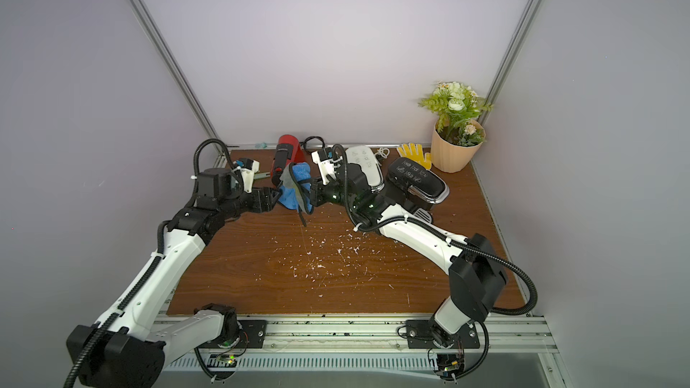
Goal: Wipe the surface of a coffee machine
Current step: Adjust the cleaning item, then move the coffee machine to the center of the board.
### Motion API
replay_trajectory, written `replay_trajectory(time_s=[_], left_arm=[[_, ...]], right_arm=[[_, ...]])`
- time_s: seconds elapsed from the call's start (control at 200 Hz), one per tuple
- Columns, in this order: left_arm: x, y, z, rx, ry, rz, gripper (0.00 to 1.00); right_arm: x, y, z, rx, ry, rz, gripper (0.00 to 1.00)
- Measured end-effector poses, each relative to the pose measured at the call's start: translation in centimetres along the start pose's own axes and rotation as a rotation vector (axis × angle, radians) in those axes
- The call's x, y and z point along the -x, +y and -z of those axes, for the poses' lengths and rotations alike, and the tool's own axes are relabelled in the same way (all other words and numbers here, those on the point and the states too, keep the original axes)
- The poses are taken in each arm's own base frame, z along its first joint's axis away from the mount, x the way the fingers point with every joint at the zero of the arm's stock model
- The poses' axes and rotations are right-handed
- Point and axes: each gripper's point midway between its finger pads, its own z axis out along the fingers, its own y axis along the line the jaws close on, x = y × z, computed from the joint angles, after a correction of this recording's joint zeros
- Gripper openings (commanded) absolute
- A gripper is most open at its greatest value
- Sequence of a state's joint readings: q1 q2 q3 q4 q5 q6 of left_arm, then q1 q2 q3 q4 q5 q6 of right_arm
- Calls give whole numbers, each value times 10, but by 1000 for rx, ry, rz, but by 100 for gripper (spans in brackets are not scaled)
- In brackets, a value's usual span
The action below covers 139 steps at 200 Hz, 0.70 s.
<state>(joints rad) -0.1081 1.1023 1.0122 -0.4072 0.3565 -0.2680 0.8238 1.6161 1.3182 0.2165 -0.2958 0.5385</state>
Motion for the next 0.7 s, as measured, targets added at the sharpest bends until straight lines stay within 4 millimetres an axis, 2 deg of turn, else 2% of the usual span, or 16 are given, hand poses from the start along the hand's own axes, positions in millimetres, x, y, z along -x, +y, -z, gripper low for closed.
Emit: replay_trajectory(time_s=[0.12,0.295,0.395,0.505,0.645,0.696], left_arm=[[5,26,2,75,-20,80,77],[14,43,-15,132,1,141,77],[18,51,-26,151,10,169,77],[14,63,-35,177,26,200,77],[8,75,-44,207,50,231,76],[6,78,-46,213,51,238,76]], right_arm=[[15,-4,-20,-23,-21,11,4],[34,-13,-75,-36,-2,59,4],[35,-29,-110,-72,27,82,4],[27,-54,-147,-124,58,96,4],[18,-84,-177,-170,70,93,4],[19,-89,-183,-171,56,94,4]])
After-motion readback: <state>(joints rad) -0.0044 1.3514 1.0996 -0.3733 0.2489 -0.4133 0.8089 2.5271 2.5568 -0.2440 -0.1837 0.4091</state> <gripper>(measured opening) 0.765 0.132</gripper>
